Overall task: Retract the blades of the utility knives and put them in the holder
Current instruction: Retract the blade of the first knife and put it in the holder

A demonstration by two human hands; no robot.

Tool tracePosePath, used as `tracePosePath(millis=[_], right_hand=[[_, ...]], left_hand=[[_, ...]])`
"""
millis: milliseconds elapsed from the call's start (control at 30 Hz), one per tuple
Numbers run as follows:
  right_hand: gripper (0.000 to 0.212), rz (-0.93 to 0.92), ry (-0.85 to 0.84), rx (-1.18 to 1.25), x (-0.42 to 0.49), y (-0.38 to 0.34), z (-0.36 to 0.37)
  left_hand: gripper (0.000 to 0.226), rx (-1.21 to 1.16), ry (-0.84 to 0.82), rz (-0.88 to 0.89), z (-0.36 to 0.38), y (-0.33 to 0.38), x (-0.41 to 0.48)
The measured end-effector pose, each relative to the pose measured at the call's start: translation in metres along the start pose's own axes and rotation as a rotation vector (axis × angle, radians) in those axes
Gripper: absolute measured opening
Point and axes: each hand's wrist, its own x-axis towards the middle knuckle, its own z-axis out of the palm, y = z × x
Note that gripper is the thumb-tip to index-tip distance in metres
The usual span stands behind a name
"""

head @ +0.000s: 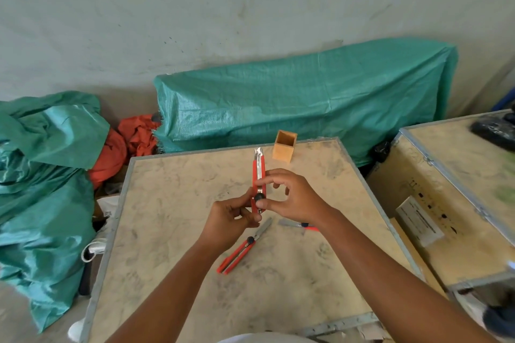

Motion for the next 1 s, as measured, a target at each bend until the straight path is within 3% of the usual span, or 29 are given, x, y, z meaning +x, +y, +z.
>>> tracePosePath(millis=[233, 433, 733, 1000], right_hand=[[0.028, 0.07, 0.202, 0.028, -0.007, 0.013, 0.002], [0.021, 0.162, 0.293, 0.24, 0.013, 0.041, -0.03], [0.036, 0.188, 0.319, 0.24, 0.103, 0.109, -0.093], [0.026, 0.271, 0.434, 0.189, 0.207, 0.19, -0.107]], left_hand=[[0.059, 0.043, -0.086, 0.02, 0.009, 0.002, 0.016], [0.062, 0.133, -0.125, 0.078, 0.03, 0.006, 0.061], [0.054, 0.208, -0.058, 0.022, 0.069, 0.008, 0.186], [0.065, 0.402, -0.064, -0.103, 0.069, -0.009, 0.312]])
